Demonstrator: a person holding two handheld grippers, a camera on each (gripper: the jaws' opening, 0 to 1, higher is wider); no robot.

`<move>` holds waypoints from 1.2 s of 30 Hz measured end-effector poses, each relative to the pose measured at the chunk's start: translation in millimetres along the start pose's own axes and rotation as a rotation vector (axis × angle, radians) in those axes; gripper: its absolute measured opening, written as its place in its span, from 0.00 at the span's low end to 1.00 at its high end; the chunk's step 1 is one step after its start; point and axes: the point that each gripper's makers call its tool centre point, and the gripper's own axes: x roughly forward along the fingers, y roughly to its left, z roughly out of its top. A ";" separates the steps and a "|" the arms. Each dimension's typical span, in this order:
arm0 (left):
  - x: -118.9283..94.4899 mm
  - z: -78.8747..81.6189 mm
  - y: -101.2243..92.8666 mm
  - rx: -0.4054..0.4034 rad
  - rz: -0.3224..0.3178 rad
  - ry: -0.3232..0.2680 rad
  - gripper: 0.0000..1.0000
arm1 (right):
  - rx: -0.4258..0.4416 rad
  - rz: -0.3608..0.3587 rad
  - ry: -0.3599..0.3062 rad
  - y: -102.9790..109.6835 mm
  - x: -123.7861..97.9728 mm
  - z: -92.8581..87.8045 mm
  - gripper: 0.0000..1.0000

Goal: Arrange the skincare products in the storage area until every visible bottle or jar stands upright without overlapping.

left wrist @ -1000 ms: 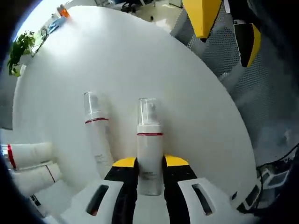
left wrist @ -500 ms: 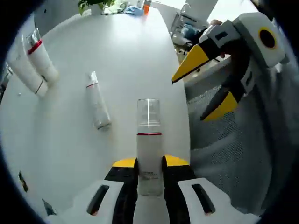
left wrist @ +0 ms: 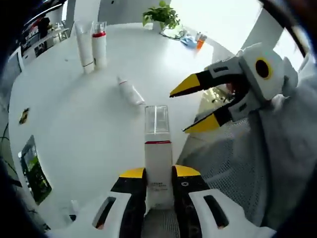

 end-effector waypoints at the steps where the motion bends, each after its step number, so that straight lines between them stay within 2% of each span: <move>1: -3.5 -4.2 -0.1 -0.013 0.018 -0.014 0.17 | 0.002 0.010 -0.005 1.7 0.1 1.8 0.28; 4: -10.5 -12.1 2.9 -0.057 0.061 -0.060 0.17 | 0.066 0.055 -0.045 7.2 -0.2 12.1 0.30; 6: -17.0 -13.8 8.3 -0.089 0.109 -0.108 0.17 | 0.173 0.104 -0.094 8.9 -2.1 24.3 0.33; 8: -23.7 -15.3 9.9 -0.150 0.140 -0.146 0.17 | 0.290 0.141 -0.088 7.8 -1.8 26.7 0.39; 9: -26.1 -14.9 8.0 -0.153 0.136 -0.168 0.17 | 0.362 0.162 -0.086 8.0 -1.1 30.0 0.41; 10: -28.3 -15.6 7.7 -0.158 0.144 -0.182 0.17 | 0.419 0.184 -0.104 8.3 -1.0 36.3 0.43; 11: -30.8 -17.3 7.8 -0.162 0.158 -0.193 0.17 | 0.503 0.213 -0.166 7.0 -0.3 50.5 0.44; 12: -32.3 -18.2 8.9 -0.166 0.177 -0.206 0.17 | 0.567 0.236 -0.185 7.1 0.5 57.0 0.44; 16: -34.7 -16.7 9.8 -0.185 0.218 -0.253 0.17 | 0.827 0.365 -0.201 15.6 14.8 72.8 0.47; 19: -33.4 -16.0 10.8 -0.200 0.231 -0.268 0.17 | 0.858 0.452 -0.158 29.2 23.7 74.2 0.55; 21: -33.3 -13.7 11.3 -0.220 0.235 -0.298 0.17 | 0.920 0.510 -0.152 36.4 25.8 81.1 0.57; 22: -33.7 -14.4 10.7 -0.228 0.238 -0.308 0.17 | 0.982 0.559 -0.146 41.3 25.3 87.1 0.56; 25: -33.0 -18.3 11.5 -0.248 0.254 -0.323 0.17 | 1.085 0.577 -0.138 44.5 30.1 95.4 0.64; 27: -31.7 -24.1 12.8 -0.253 0.268 -0.307 0.17 | 1.130 0.582 -0.111 48.0 34.4 93.7 0.65; 28: -34.1 -25.0 16.4 -0.216 0.301 -0.290 0.17 | 1.128 0.567 -0.106 47.5 37.5 90.4 0.64; 29: -35.5 -22.7 16.5 -0.214 0.306 -0.306 0.17 | 1.131 0.555 -0.103 47.2 40.1 86.7 0.60; 31: -36.7 -17.6 14.9 -0.234 0.299 -0.337 0.17 | 1.151 0.555 -0.080 50.1 42.0 81.2 0.49; 34: -35.4 -13.5 9.8 -0.179 0.300 -0.343 0.17 | 1.177 0.549 -0.071 55.9 43.2 77.2 0.43; 36: -34.4 -12.4 5.9 -0.150 0.299 -0.344 0.17 | 1.162 0.553 -0.044 63.9 42.7 73.1 0.39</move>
